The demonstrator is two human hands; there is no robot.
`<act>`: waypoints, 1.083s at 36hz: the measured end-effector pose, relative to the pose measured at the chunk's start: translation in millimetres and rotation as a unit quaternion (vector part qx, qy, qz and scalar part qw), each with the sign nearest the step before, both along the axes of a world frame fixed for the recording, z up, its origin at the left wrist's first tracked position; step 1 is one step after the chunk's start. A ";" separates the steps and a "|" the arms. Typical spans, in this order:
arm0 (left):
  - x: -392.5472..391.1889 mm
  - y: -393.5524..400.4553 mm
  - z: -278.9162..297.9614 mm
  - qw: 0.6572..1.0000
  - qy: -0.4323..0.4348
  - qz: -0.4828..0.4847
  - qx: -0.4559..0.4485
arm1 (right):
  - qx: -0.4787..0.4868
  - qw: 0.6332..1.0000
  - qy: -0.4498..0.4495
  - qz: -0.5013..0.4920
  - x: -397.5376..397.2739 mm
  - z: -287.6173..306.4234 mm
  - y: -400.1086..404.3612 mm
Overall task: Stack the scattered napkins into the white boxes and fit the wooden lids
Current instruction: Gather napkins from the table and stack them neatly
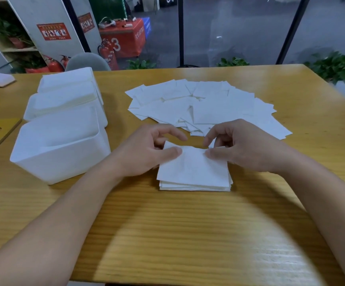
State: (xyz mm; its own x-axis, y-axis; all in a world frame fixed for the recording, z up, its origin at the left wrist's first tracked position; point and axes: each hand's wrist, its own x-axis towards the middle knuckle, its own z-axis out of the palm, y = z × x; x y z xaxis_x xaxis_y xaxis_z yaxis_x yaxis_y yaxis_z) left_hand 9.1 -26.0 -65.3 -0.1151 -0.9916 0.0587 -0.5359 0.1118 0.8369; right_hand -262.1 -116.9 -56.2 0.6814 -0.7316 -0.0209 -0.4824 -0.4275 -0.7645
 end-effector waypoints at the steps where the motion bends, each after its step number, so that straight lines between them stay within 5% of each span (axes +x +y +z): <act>1: -0.3 0.8 0.4 1.000 -0.009 -0.006 -0.001 | -0.001 1.000 0.003 -0.001 -0.5 -0.6 -0.6; 14: 4.8 -2.1 -5.0 0.996 -0.082 -0.029 -0.004 | -0.109 0.993 0.008 -0.046 3.4 -13.9 -5.0; 20: 3.7 -2.6 -6.6 0.996 -0.083 -0.023 -0.001 | -0.245 0.957 0.144 -0.050 9.2 -28.8 -10.8; 30: -0.7 -0.9 -5.2 0.995 -0.096 0.000 -0.036 | -0.248 0.948 0.192 -0.047 15.3 -36.2 -20.5; 39: -12.5 7.8 1.5 0.971 -0.195 -0.137 0.027 | -0.252 0.953 0.157 -0.055 15.4 -32.1 -18.9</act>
